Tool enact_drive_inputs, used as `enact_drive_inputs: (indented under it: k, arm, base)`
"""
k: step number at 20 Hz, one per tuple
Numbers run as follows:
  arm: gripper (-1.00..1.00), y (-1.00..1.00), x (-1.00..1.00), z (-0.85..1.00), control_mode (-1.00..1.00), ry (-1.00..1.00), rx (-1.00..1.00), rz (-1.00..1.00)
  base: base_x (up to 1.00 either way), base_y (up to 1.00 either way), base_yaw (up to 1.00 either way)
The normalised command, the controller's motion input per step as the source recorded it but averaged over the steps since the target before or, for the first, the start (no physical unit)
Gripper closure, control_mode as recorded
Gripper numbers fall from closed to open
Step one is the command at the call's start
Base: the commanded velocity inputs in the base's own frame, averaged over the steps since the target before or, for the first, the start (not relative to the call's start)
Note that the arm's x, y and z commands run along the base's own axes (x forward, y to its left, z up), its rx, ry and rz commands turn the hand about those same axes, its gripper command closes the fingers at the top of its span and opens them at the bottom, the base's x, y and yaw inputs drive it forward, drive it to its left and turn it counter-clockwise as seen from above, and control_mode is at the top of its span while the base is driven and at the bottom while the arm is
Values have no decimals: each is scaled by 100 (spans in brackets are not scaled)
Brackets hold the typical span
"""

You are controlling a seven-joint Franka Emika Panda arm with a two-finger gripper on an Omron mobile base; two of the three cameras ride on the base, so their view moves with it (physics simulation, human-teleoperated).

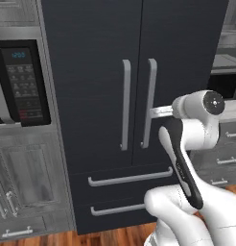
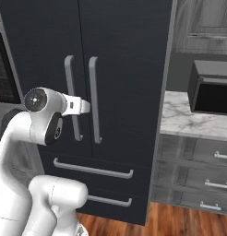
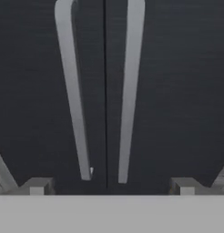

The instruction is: Retrieve the sausage and cheese from the fridge and place them on the cutting board on the counter.

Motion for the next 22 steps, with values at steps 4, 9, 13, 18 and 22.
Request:
enact_drive_inputs:
  k: [4, 9, 13, 18, 22]
  arm:
    - [-100, -14, 19, 1, -100, 3, 2, 0]
    - [-100, -26, 35, 6, -100, 16, 6, 0]
    - [-100, -4, 61, 0, -100, 16, 2, 0]
    - [-100, 1, 72, -2, -100, 3, 0, 0]
    - [-100, 0, 68, -6, -100, 0, 0, 0]
  base:
    - [0, 0, 0]
    - [0, 0, 0]
    - [0, 0, 0]
    - [0, 0, 0]
    - [0, 0, 0]
